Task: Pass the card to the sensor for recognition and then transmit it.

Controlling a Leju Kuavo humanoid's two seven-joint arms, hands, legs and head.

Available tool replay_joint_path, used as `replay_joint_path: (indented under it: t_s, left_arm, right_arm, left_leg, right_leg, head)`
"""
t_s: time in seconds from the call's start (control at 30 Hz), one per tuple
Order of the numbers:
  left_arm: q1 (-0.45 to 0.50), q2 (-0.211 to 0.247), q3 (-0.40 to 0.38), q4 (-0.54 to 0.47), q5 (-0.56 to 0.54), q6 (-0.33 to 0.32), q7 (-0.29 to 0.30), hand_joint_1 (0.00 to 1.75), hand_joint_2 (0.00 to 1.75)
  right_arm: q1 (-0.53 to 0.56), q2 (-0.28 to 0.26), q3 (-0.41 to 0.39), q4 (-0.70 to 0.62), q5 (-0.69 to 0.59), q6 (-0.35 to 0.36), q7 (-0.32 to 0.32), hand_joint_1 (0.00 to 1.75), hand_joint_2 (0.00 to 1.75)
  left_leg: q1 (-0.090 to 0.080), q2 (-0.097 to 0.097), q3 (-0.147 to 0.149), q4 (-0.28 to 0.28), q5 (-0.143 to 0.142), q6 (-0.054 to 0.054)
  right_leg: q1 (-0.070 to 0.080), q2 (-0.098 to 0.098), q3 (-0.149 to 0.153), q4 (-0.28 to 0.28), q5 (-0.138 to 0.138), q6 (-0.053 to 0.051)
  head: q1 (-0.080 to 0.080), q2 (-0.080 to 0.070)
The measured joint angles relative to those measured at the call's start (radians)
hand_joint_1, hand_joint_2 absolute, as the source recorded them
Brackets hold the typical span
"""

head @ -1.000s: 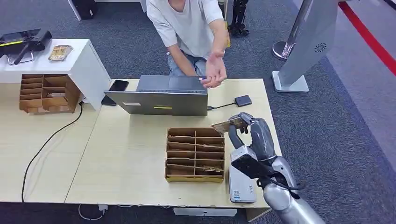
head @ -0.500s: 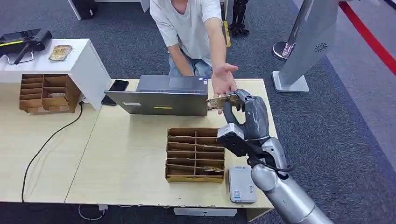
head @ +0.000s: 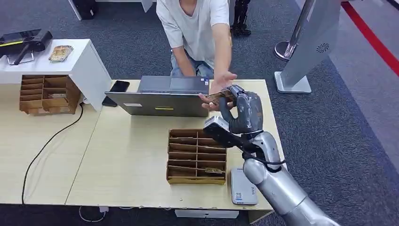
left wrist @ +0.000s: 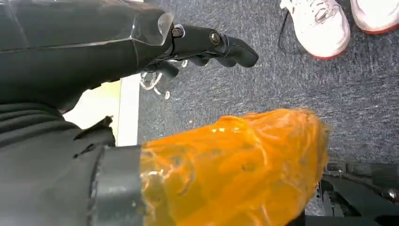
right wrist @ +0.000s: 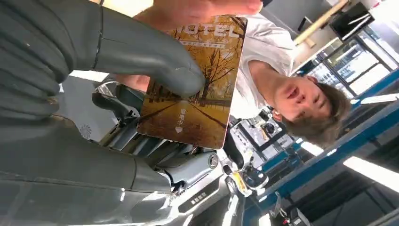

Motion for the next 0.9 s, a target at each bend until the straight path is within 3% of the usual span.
replay_joint_path:
  t_s: [0.17,0.2,0.23,0.27,0.43,0.47,0.83,0.87,0.9]
  left_arm:
    - [0.000,0.003,0.000,0.000,-0.001,-0.003,0.000,0.00,0.00]
    - [0.000,0.003,0.000,0.000,-0.001,-0.003,0.000,0.00,0.00]
    - [0.000,0.003,0.000,0.000,-0.001,-0.003,0.000,0.00,0.00]
    - [0.000,0.003,0.000,0.000,-0.001,-0.003,0.000,0.00,0.00]
    - [0.000,0.004,0.000,0.000,0.002,-0.003,0.000,0.00,0.00]
    - [0.000,0.004,0.000,0.000,0.003,-0.003,0.000,0.00,0.00]
    - [0.000,0.003,0.000,0.000,0.015,0.000,-0.001,0.00,0.00]
    - [0.000,0.003,0.000,0.000,0.016,0.000,-0.001,0.00,0.00]
    - [0.000,0.003,0.000,0.000,0.018,0.000,-0.001,0.00,0.00]
  right_arm:
    - [-0.018,0.021,0.004,0.067,0.023,0.014,0.015,1.75,1.75]
    - [-0.018,0.024,0.005,0.076,0.026,0.014,0.015,1.38,1.75]
    - [-0.019,0.026,0.006,0.084,0.028,0.014,0.015,0.23,1.75]
    - [-0.020,0.028,0.007,0.090,0.029,0.014,0.015,0.00,1.75]
    - [-0.023,0.032,0.008,0.120,0.032,0.021,0.021,0.00,1.75]
    - [-0.023,0.033,0.008,0.125,0.031,0.020,0.021,0.00,0.00]
    - [0.020,0.039,0.008,0.131,-0.008,0.018,-0.025,0.00,0.00]
    - [0.025,0.039,0.008,0.130,-0.011,0.018,-0.029,0.00,1.75]
    - [0.029,0.039,0.008,0.128,-0.012,0.017,-0.032,0.00,1.75]
  left_leg:
    - [0.000,0.000,0.000,0.000,0.000,0.000]
    - [0.000,0.000,0.000,0.000,0.000,0.000]
    - [0.000,0.000,0.000,0.000,0.000,0.000]
    - [0.000,0.000,0.000,0.000,0.000,0.000]
    - [0.000,0.000,0.000,0.000,0.000,0.000]
    - [0.000,0.000,0.000,0.000,0.000,0.000]
    - [0.000,0.000,0.000,0.000,0.000,0.000]
    - [0.000,0.000,0.000,0.000,0.000,0.000]
    - [0.000,0.000,0.000,0.000,0.000,0.000]
  right_leg:
    - [0.000,0.000,0.000,0.000,0.000,0.000]
    - [0.000,0.000,0.000,0.000,0.000,0.000]
    - [0.000,0.000,0.000,0.000,0.000,0.000]
    - [0.000,0.000,0.000,0.000,0.000,0.000]
    - [0.000,0.000,0.000,0.000,0.000,0.000]
    - [0.000,0.000,0.000,0.000,0.000,0.000]
    - [0.000,0.000,0.000,0.000,0.000,0.000]
    - [0.000,0.000,0.000,0.000,0.000,0.000]
    - [0.000,0.000,0.000,0.000,0.000,0.000]
  head:
    - [0.000,0.000]
    - [0.000,0.000]
    - [0.000,0.000]
    - [0.000,0.000]
    - [0.000,0.000]
    - [0.000,0.000]
    - [0.000,0.000]
    - [0.000,0.000]
    - [0.000,0.000]
